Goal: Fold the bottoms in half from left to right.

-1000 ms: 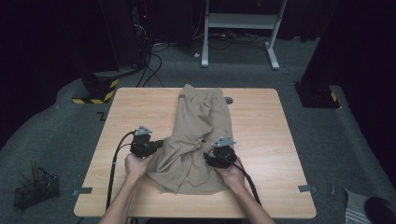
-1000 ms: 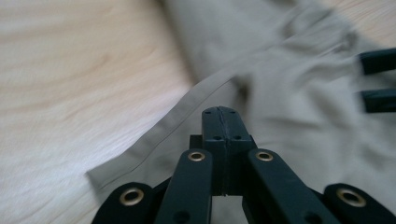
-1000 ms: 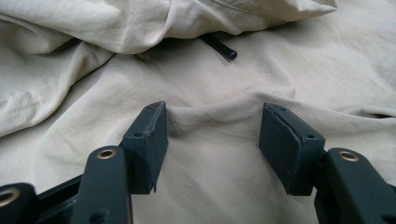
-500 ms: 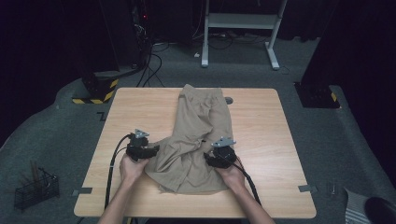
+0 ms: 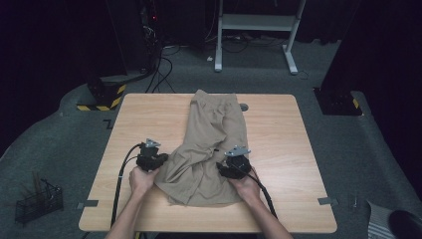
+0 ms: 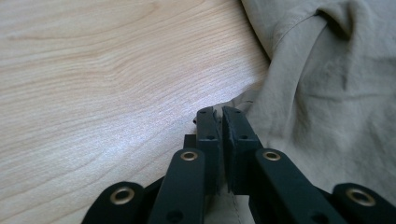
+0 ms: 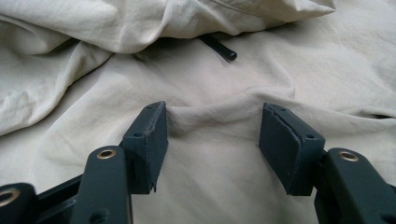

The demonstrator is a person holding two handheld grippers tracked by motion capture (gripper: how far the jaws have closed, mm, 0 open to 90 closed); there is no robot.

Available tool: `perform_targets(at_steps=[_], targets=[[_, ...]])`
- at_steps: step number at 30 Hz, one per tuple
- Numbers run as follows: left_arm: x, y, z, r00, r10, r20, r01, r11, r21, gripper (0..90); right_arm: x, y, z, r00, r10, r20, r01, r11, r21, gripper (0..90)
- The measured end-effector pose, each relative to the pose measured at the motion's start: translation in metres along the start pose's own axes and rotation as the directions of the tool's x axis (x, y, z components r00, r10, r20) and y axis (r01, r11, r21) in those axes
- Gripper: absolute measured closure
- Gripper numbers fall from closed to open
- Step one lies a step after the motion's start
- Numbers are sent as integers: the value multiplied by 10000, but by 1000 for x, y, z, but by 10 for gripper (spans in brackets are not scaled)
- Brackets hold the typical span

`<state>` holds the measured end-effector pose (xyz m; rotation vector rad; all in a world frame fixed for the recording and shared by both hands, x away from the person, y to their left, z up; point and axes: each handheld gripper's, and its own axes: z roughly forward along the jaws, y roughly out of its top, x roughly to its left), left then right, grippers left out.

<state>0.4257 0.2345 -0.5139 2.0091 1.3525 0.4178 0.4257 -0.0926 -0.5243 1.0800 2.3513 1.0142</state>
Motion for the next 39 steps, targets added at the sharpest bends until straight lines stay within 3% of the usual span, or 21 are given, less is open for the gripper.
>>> perform_targets(at_steps=[3, 6, 7, 11, 12, 13, 14, 15, 17, 18, 19, 22, 27, 29, 31, 33, 35, 36, 37, 38, 39], targets=[[-3, 3, -8, 9996, -24, 296, 41, 9982, -597, 869, 0, 2, 2, 10000, 19, 25, -19, 10000, 17, 419], [-8, 10, -22, 9965, -35, 834, 151, 9902, -1388, 870, 0, 5, 6, 10000, 49, 44, -49, 10000, 3, 419], [-8, 10, -22, 9965, -35, 834, 151, 9902, -1388, 871, 0, 5, 6, 10000, 49, 44, -49, 10000, 3, 419], [-29, 25, -45, 9839, 519, 1710, -96, 9708, -2396, 871, -4, 16, 17, 9999, 124, 103, -124, 9999, 18, 419], [-35, 28, -48, 9792, 640, 1927, -127, 9664, -2566, 871, -4, 17, 19, 9998, 145, 124, -146, 9999, 13, 419], [-53, 35, -55, 9640, 1181, 2384, -473, 9578, -2834, 871, -5, 19, 21, 9999, 101, 137, -101, 9999, -7, 419], [-63, 38, -56, 9552, 1516, 2540, -765, 9561, -2827, 871, -5, 20, 22, 9998, 168, 144, -169, 9999, 23, 419], [-63, 38, -56, 9552, 1516, 2540, -765, 9561, -2827, 871, -5, 20, 22, 9998, 168, 144, -169, 9999, 23, 419], [-88, 40, -52, 9316, 2292, 2822, -1547, 9524, -2629, 871, -7, 21, 23, 9998, 189, 109, -189, 9998, 7, 420], [-105, 37, -44, 9149, 2758, 2948, -2102, 9489, -2354, 870, -8, 20, 22, 9997, 242, 33, -242, 9997, 11, 424], [-105, 37, -44, 9149, 2758, 2948, -2102, 9489, -2354, 870, -9, 19, 21, 9996, 280, 36, -280, 9996, 17, 431], [-123, 27, -24, 8929, 3014, 3344, -2580, 9513, -1686, 869, -14, 14, 11, 9984, 569, 47, -569, 9984, 61, 442], [-136, 13, -8, 8744, 3280, 3576, -3196, 9438, -842, 831, -21, 4, -10, 9986, 520, 62, -519, 9984, -228, 500], [-136, 12, -12, 8745, 3322, 3535, -3156, 9430, -1055, 783, -21, 3, -13, 9990, 455, 17, -454, 9985, -312, 545], [-135, 11, -24, 8807, 3425, 3271, -3095, 9390, -1497, 603, -19, 1, -25, 9996, 276, -115, -283, 9975, -643, 593], [-134, 11, -28, 8841, 3441, 3161, -3057, 9376, -1656, 568, -18, 1, -27, 9996, 216, -169, -227, 9973, -691, 599], [-130, 11, -37, 8932, 3409, 2932, -2974, 9370, -1834, 511, -13, 2, -32, 9994, -3, -335, -24, 9967, -817, 603], [-123, 12, -43, 9094, 3233, 2616, -2786, 9406, -1940, 465, -9, 4, -35, 9989, -117, -460, 74, 9956, -936, 598], [-123, 12, -43, 9094, 3233, 2616, -2786, 9406, -1940, 447, -9, 4, -35, 9989, -117, -460, 74, 9956, -936, 598], [-117, 13, -45, 9160, 3079, 2572, -2622, 9447, -1970, 447, -7, 5, -36, 9985, -163, -529, 110, 9949, -1004, 589], [-110, 14, -48, 9283, 2839, 2401, -2369, 9493, -2066, 416, -3, 7, -36, 9973, -131, -717, 53, 9941, -1087, 574]])
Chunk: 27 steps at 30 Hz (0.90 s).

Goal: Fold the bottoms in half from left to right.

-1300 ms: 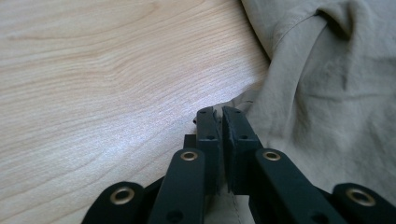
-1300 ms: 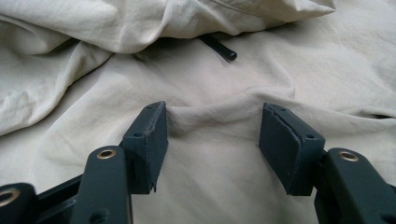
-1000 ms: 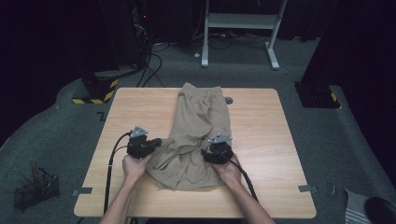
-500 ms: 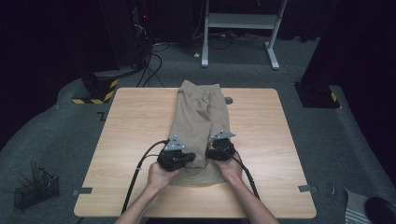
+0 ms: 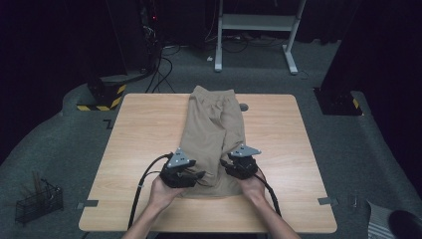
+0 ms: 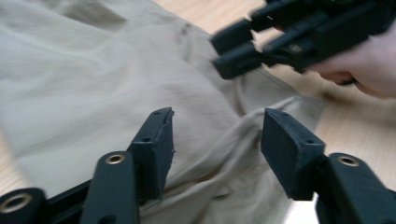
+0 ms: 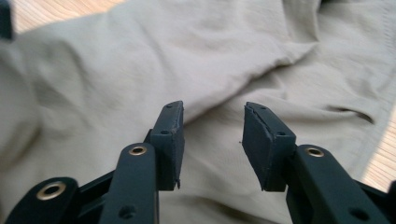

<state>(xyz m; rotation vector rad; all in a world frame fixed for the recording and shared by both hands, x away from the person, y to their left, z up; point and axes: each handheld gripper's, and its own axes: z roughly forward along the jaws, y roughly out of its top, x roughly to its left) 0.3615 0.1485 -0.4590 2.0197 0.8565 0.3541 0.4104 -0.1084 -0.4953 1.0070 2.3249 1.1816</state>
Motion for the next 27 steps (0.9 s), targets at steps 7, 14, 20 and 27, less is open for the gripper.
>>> perform_targets(at_steps=[7, 14, 20, 27], targets=[[27, -1, -21, 9912, -1226, -491, 1185, 9897, -803, 358, 14, -1, 7, 9994, -348, 57, 348, 9994, -30, 459], [46, -24, -25, 9702, -1962, -1420, 1894, 9801, -600, 332, 19, -6, 27, 9992, -136, -379, 170, 9957, 906, 549], [49, -41, -30, 9630, -2156, -1613, 2111, 9764, -447, 322, 19, -6, 30, 9969, -564, -550, 624, 9915, 1142, 874], [54, -56, -34, 9545, -2487, -1644, 2458, 9686, -385, 309, 1, -1, 11, 9992, -375, -115, 381, 9978, 536, 896]])
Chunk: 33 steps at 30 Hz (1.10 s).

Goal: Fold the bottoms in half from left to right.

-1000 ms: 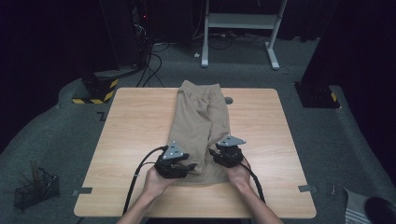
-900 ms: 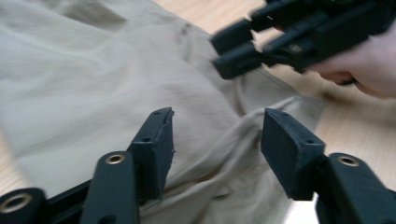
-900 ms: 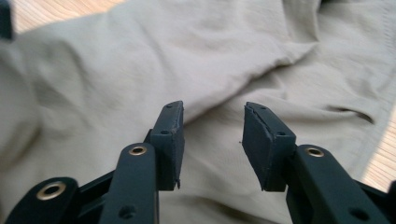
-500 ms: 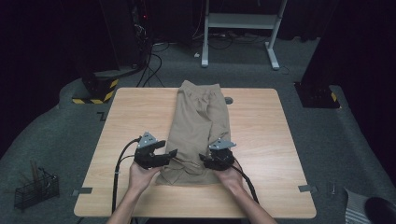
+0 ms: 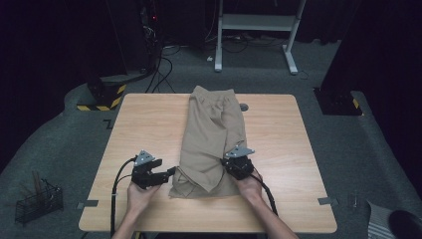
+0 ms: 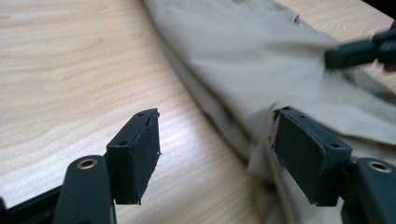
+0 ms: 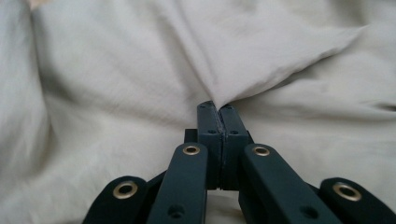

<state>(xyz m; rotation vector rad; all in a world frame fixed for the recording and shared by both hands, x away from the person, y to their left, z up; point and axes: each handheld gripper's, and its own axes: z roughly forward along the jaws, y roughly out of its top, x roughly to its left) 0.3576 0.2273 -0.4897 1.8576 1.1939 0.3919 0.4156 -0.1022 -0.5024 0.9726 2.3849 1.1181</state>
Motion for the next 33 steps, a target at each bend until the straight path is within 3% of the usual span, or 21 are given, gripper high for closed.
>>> perform_targets(at_steps=[2, 4, 8, 9, 11, 15, 18, 19, 20, 22, 25, 28, 33], targets=[[-3, -6, 4, 9998, 171, -88, -168, 9993, 339, 306, -6, 2, -5, 9996, 176, 219, -174, 9998, -118, 893], [-5, -11, 8, 9999, 52, 113, -58, 9986, 524, 301, -14, 2, -8, 9986, 360, 396, -351, 9991, -233, 887], [-15, -19, 16, 9992, 269, 307, -295, 9958, 871, 285, -21, -2, -6, 9966, 615, 544, -614, 9981, -36, 848], [-18, -21, 17, 9989, 301, 356, -334, 9948, 965, 278, -21, -3, -5, 9968, 574, 565, -576, 9983, 13, 822], [-23, -25, 21, 9984, 425, 368, -464, 9924, 1138, 260, -20, -6, -4, 9959, 745, 507, -754, 9970, 168, 686], [-28, -29, 23, 9984, 538, 175, -555, 9910, 1217, 248, -16, -12, -7, 9970, 770, 100, -772, 9968, 217, 610], [-30, -30, 25, 9967, 760, -270, -718, 9889, 1302, 250, -10, -16, -6, 9986, 525, 40, -526, 9977, 425, 637], [-32, -30, 26, 9939, 961, -538, -879, 9865, 1384, 250, -10, -16, -6, 9986, 525, 40, -526, 9977, 425, 637], [-36, -29, 30, 9856, 1401, -951, -1257, 9817, 1433, 274, -6, -17, -3, 9998, 161, 126, -168, 9981, 584, 716], [-37, -29, 32, 9842, 1451, -1018, -1303, 9815, 1401, 276, -5, -17, 0, 9998, -39, 170, 29, 9981, 622, 764], [-36, -23, 38, 9838, 1326, -1203, -1146, 9826, 1463, 277, -8, -17, 8, 9998, 12, 183, -22, 9985, 555, 860], [-33, -20, 42, 9833, 1269, -1301, -1077, 9834, 1458, 273, -12, -13, 13, 9994, -2, 358, -18, 9985, 548, 873], [-14, -7, 55, 9780, 988, -1837, -745, 9881, 1349, 274, -17, -4, 27, 9972, 179, 721, -205, 9991, 361, 873]])
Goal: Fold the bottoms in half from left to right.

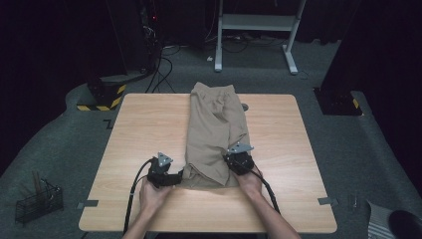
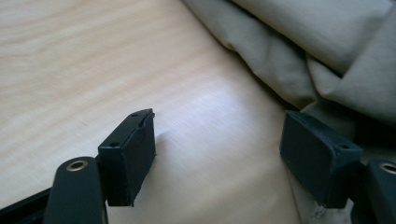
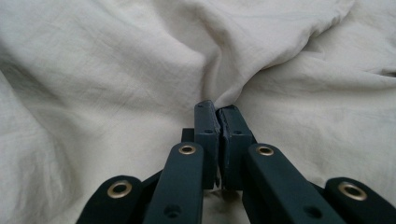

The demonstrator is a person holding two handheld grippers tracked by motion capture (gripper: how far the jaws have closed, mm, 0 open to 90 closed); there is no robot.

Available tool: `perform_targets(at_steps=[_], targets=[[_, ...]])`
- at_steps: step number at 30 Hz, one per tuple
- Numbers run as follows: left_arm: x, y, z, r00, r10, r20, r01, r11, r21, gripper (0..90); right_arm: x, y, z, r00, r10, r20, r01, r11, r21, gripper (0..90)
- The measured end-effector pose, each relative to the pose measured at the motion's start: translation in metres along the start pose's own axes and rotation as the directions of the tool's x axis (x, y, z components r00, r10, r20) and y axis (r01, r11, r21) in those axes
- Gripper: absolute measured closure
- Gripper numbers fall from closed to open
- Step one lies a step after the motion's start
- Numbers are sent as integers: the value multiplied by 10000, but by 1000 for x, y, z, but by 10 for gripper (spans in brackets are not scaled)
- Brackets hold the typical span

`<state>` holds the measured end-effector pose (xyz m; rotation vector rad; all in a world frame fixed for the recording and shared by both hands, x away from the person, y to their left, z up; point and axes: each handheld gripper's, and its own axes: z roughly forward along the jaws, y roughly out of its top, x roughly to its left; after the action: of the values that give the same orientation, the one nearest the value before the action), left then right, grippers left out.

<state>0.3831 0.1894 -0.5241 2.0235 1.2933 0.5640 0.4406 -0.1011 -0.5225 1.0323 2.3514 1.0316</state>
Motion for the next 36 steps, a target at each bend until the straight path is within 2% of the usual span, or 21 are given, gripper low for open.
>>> perform_targets(at_steps=[3, 4, 5, 6, 7, 8, 10, 11, 13, 16, 17, 18, 20, 21, 22, 23, 24, 25, 27, 29, 36], targets=[[11, 4, 3, 9997, -229, -101, 229, 9997, 19, 290, -2, 4, 4, 10000, 91, 12, -91, 10000, 5, 853], [14, 3, 2, 9994, -355, -17, 355, 9994, 43, 288, -4, 5, 5, 9993, 364, -1, -364, 9993, 34, 774], [15, 3, -1, 9990, -434, 97, 434, 9990, 43, 288, -4, 5, 5, 9993, 364, -1, -364, 9993, 34, 774], [16, -2, -12, 9969, -651, 444, 666, 9973, -324, 277, -6, 4, -2, 9970, 724, -282, -726, 9973, -61, 704], [16, -2, -12, 9969, -651, 444, 666, 9973, -324, 280, -6, 4, -2, 9970, 724, -282, -726, 9973, -61, 704], [16, -7, -24, 9934, -786, 837, 839, 9946, -615, 277, -4, 3, -14, 9964, 781, -336, -790, 9965, -284, 657], [16, -9, -28, 9922, -775, 975, 838, 9945, -621, 260, -3, 3, -18, 9963, 800, -301, -809, 9963, -286, 635], [12, -13, -34, 9916, -584, 1156, 654, 9962, -579, 253, -1, 2, -27, 9968, 731, -314, -742, 9967, -343, 612], [9, -15, -34, 9913, -523, 1211, 589, 9969, -515, 244, 0, 1, -30, 9969, 691, -373, -705, 9969, -362, 606], [2, -20, -27, 9946, -152, 1023, 171, 9997, -180, 233, 7, -2, -33, 9963, 579, -633, -600, 9977, -307, 574], [0, -21, -21, 9967, -46, 813, 58, 9999, -148, 230, 11, -4, -29, 9965, 472, -690, -484, 9987, -159, 528], [0, -21, -21, 9967, -46, 813, 58, 9999, -148, 226, 11, -4, -29, 9965, 472, -690, -484, 9987, -159, 528], [-1, -21, -20, 9978, -93, 659, 107, 9997, -220, 228, 15, -7, -22, 9975, 422, -562, -417, 9991, 102, 464], [-2, -21, -19, 9983, -52, 580, 66, 9997, -238, 231, 17, -9, -15, 9974, 432, -575, -407, 9982, 435, 489], [-3, -21, -18, 9991, 32, 426, -21, 9997, -260, 231, 17, -9, -15, 9974, 432, -575, -407, 9982, 435, 489], [-3, -22, -18, 9994, 79, 338, -68, 9995, -304, 231, 19, -10, -15, 9991, 215, -355, -203, 9993, 322, 545], [-3, -22, -18, 9996, 55, 291, -46, 9995, -306, 237, 21, -10, -16, 9997, -166, -202, 173, 9993, 343, 703], [-3, -22, -18, 9997, 33, 253, -25, 9995, -303, 237, 21, -10, -16, 9997, -166, -202, 173, 9993, 343, 703], [-3, -22, -18, 9998, -31, 208, 37, 9996, -287, 239, 23, -11, -17, 9985, -543, -46, 544, 9980, 327, 807], [-4, -22, -19, 9999, -116, 115, 119, 9996, -255, 244, 19, -13, -20, 9985, -550, -65, 551, 9982, 217, 886], [-4, -23, -19, 9998, -191, 27, 192, 9993, -330, 244, 9, -16, -37, 9996, -278, -67, 277, 9994, -187, 900]])
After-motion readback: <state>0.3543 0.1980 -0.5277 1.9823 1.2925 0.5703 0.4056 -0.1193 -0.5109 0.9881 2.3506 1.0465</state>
